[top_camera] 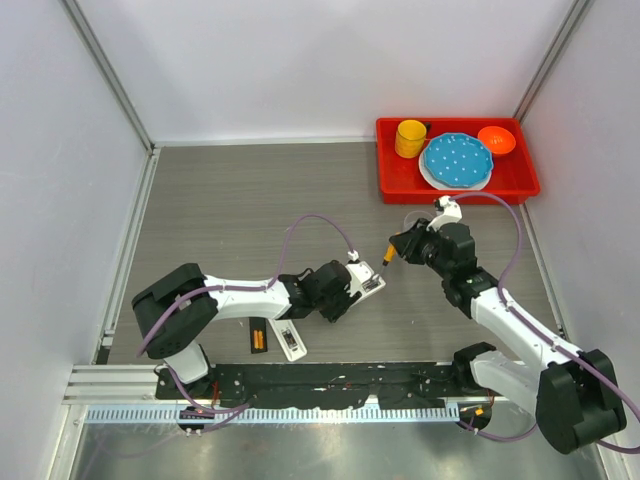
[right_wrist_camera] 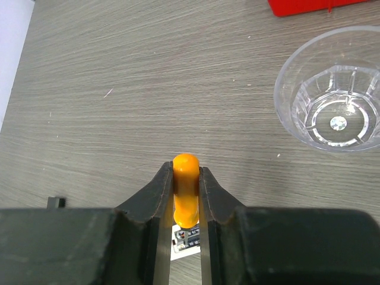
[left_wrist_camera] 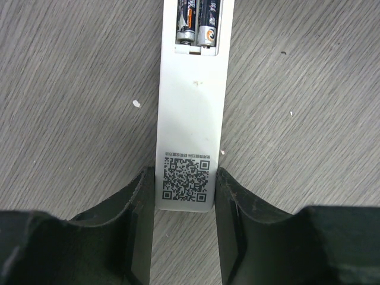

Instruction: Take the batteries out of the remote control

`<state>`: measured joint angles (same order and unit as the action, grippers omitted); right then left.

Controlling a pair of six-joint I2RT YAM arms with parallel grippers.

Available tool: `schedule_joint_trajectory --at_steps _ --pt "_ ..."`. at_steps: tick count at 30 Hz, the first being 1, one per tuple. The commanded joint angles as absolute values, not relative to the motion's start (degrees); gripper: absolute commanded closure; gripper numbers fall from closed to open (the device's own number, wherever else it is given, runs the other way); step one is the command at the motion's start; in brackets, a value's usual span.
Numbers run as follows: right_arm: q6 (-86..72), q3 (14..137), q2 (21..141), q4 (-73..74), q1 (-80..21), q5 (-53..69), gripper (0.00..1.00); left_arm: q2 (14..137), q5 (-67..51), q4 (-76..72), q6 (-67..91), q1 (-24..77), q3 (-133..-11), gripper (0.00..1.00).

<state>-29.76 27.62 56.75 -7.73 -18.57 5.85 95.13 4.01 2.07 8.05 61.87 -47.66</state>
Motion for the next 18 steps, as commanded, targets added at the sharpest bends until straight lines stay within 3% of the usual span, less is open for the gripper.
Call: schedule_joint_trajectory --at_steps 1,18 --pt "-28.13 27.25 57.48 -13.09 -18.46 3.43 0.99 96.5 0.97 3.6 8.61 62.05 -46.76 0.92" --pt "-26.37 24.61 62.22 -20.91 -18.46 1.23 0.99 96.5 1.15 4.31 8.35 62.05 -46.93 1.0"
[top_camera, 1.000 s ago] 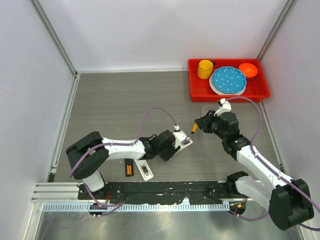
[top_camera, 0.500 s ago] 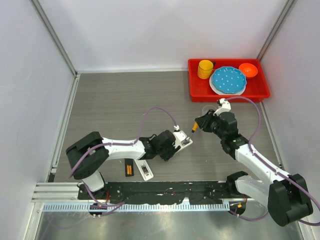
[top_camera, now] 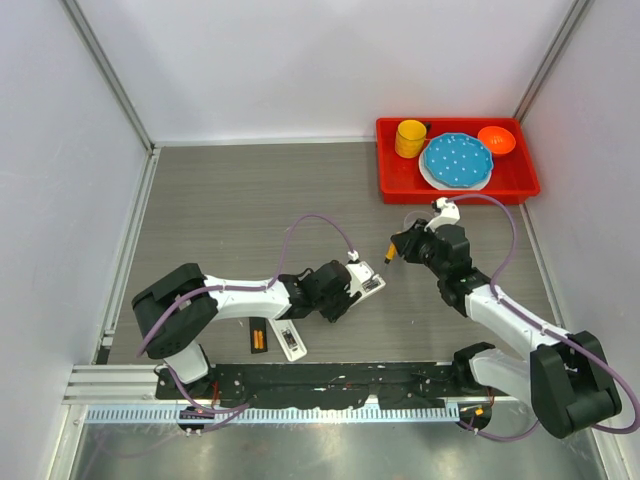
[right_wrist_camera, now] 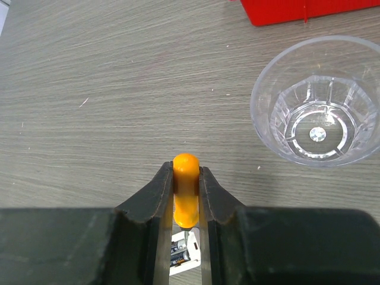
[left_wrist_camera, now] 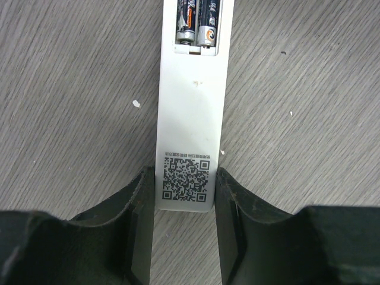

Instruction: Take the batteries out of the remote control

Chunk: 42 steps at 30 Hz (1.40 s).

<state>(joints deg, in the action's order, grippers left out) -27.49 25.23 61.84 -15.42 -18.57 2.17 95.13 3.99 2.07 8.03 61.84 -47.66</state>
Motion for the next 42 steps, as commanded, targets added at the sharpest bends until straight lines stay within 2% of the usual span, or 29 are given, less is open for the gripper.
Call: schedule_joint_trajectory --at_steps 1,42 --pt "-26.28 24.61 62.57 -21.09 -18.46 1.06 0.99 96.5 1.06 4.22 8.44 62.05 -46.85 1.0" --pt "-25.93 19.87 62.14 -21.53 -18.63 3.52 0.99 97.03 0.88 4.48 8.35 62.05 -47.2 1.0"
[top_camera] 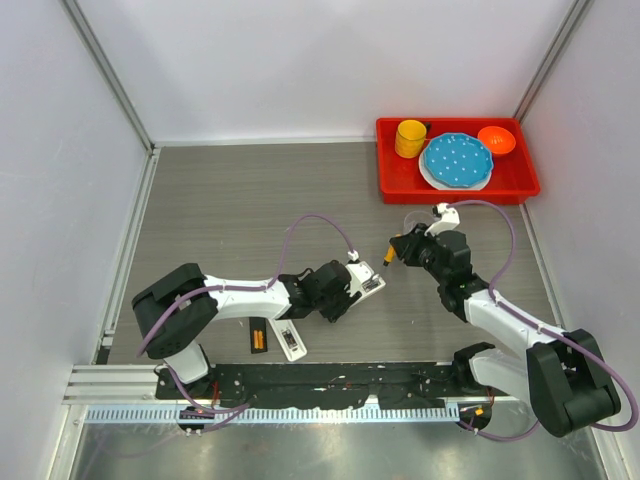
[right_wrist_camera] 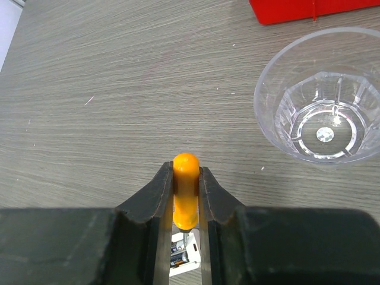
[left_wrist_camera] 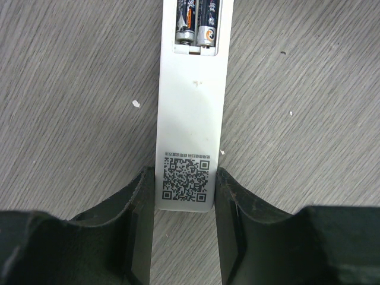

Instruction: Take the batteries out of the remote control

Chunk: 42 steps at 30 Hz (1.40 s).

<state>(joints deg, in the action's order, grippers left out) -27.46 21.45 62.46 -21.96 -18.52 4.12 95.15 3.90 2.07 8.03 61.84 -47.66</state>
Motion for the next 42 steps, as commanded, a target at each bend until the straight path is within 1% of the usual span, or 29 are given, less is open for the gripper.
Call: schedule_joint_trajectory --at_steps 1,6,13,21,25,35,42 --pt "-26.01 19.34 61.7 -21.79 -18.63 3.25 0.99 97.12 1.05 4.48 8.35 62.05 -47.28 1.0" --pt "-24.35 19.33 61.78 -21.53 -20.04 2.28 0.99 97.38 1.05 4.83 8.44 62.05 -47.46 1.0" --pt "-23.38 18.46 63.54 -23.29 -21.8 4.48 0.99 97.38 1.23 4.83 8.35 62.05 -47.46 1.0" --pt "-23.64 17.67 65.13 -26.72 -22.15 11.5 0.99 97.65 1.23 5.01 8.35 62.05 -47.64 1.0" --pt "-25.83 17.14 65.74 -28.56 -22.15 13.09 0.99 97.82 1.58 5.1 8.35 62.05 -47.81 1.0" --pt "-32.25 16.26 62.58 -36.56 -22.15 18.01 0.99 97.91 1.41 5.27 8.35 62.05 -47.81 1.0" --pt "-33.4 19.06 59.24 -33.41 -22.15 20.21 0.99 97.91 1.5 5.27 8.52 62.05 -47.81 1.0"
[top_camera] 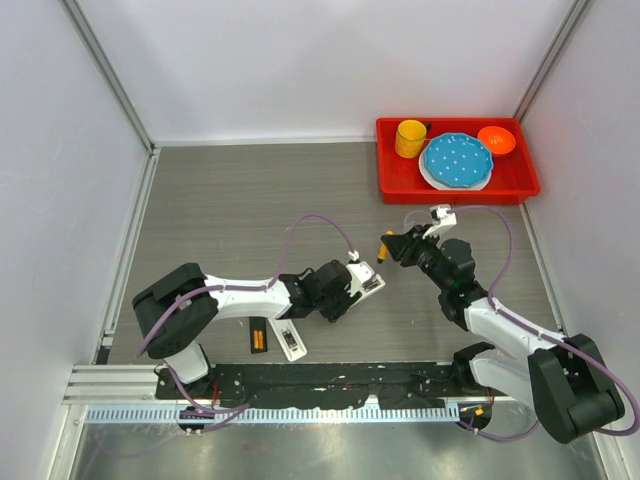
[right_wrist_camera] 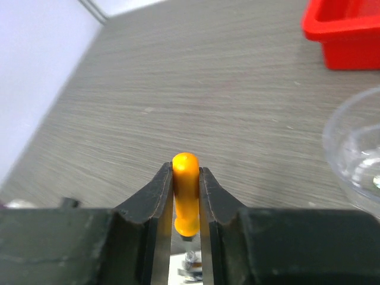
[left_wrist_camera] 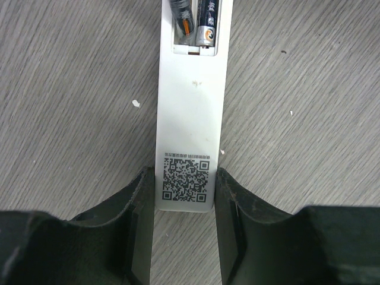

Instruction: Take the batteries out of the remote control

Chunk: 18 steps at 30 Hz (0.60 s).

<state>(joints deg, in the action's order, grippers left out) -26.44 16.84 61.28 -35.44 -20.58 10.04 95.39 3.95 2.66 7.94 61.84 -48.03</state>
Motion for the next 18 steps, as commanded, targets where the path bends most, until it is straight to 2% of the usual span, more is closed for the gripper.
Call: schedule_joint_trajectory --at_steps 1,18 --pt "-32.7 19.42 58.72 -31.57 -22.24 20.21 0.99 97.91 1.67 5.27 8.44 62.05 -47.81 1.0" --pt "-31.56 20.57 59.42 -27.87 -22.15 18.29 0.99 97.91 2.02 5.36 8.44 62.05 -47.9 1.0"
